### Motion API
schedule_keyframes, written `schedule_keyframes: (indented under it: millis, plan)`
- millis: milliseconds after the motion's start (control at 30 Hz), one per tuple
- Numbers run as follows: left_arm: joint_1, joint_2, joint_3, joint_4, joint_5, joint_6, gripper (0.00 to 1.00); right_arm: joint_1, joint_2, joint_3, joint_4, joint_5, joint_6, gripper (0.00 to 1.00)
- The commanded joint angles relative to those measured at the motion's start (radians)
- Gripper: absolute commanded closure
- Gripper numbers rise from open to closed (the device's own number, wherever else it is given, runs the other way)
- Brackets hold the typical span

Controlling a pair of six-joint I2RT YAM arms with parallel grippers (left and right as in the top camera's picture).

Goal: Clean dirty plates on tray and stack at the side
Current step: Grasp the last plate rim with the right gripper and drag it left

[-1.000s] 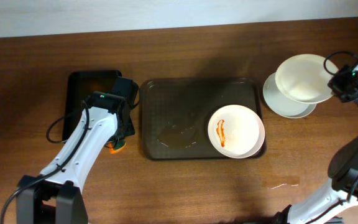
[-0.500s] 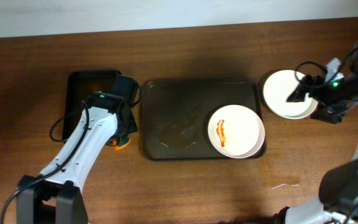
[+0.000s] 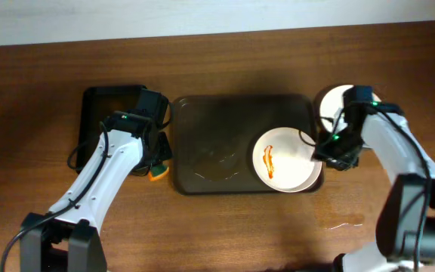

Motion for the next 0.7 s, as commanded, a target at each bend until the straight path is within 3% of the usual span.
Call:
schedule_keyframes:
  millis: [0, 533, 600, 667]
  plan:
    - [0.003, -0.003, -0.003, -0.002, 0.013, 0.016, 1.0, 0.018, 0.082, -0.007, 0.016, 0.036, 0.074, 0.57]
    - [0.003, -0.003, -0.003, 0.007, 0.013, 0.053, 1.0, 0.146, 0.114, -0.019, 0.056, 0.045, 0.127, 0.57]
    - [0.003, -0.003, -0.003, 0.006, 0.013, 0.053, 1.0, 0.145, 0.114, 0.01, 0.022, 0.045, 0.127, 0.57]
    - [0.003, -0.003, -0.003, 0.006, 0.013, 0.053, 1.0, 0.146, 0.113, 0.088, -0.066, 0.045, 0.127, 0.64]
